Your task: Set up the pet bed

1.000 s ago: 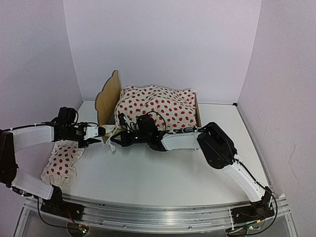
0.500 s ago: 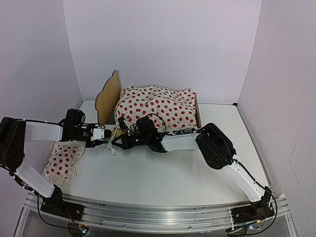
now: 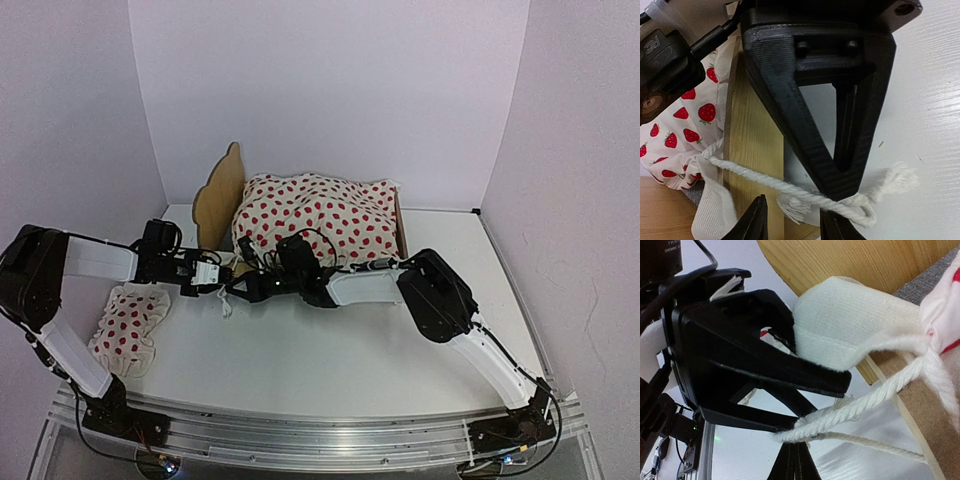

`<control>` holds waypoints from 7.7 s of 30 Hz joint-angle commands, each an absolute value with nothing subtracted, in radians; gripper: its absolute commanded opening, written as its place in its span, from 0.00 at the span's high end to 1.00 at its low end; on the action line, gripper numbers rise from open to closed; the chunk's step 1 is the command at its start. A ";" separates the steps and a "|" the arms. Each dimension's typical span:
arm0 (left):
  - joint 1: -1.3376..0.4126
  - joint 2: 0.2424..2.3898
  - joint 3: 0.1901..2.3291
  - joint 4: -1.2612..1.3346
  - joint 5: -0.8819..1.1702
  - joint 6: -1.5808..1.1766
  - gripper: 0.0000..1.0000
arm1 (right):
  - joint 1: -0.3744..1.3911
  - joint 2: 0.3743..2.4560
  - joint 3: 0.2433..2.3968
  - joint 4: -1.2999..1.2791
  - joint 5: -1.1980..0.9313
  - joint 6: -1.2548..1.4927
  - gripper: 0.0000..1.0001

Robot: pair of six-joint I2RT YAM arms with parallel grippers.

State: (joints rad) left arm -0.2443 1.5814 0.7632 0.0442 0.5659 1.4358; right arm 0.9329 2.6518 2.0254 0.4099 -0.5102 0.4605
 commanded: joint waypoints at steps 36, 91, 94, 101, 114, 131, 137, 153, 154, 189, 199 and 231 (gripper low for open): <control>-0.260 1.554 0.807 -0.004 0.550 1.351 1.00 | 1.032 2.643 1.848 0.501 -0.175 0.411 0.41; 0.057 1.448 0.926 -0.047 0.132 0.935 1.00 | 0.919 2.317 1.351 0.410 0.062 0.477 1.00; 0.055 1.437 0.944 -0.130 0.228 0.961 1.00 | 0.919 2.297 1.360 0.369 0.038 0.438 1.00; 0.003 1.376 0.870 -0.393 0.434 1.056 0.79 | 0.938 2.239 1.380 0.343 -0.164 0.380 0.61; -0.182 1.038 0.855 -0.538 0.674 1.002 0.37 | 0.886 1.843 1.455 -0.274 -0.091 0.353 0.47; -0.533 1.849 1.458 -0.355 0.382 0.816 0.55 | 0.775 1.821 1.519 -0.425 0.122 0.429 0.39; -0.545 1.942 1.521 -0.392 0.362 0.850 0.64 | 0.775 1.792 1.466 -0.423 0.123 0.444 0.40; -0.543 1.988 1.546 -0.455 0.337 0.873 0.99 | 0.775 1.835 1.484 -0.413 0.075 0.443 0.40; -0.542 1.982 1.551 -0.461 0.331 0.872 1.00 | 0.775 1.839 1.485 -0.412 0.072 0.442 0.40; -0.428 1.611 1.276 -0.490 0.281 0.962 0.61 | 0.774 1.762 1.432 -0.476 0.292 0.368 0.40; -0.440 1.749 1.302 -0.375 0.190 0.874 0.60 | 0.733 1.748 1.414 -0.558 0.320 0.409 0.38; -0.358 1.601 1.349 -0.483 0.243 0.959 1.00 | 0.673 1.751 1.363 -0.561 0.317 0.356 0.93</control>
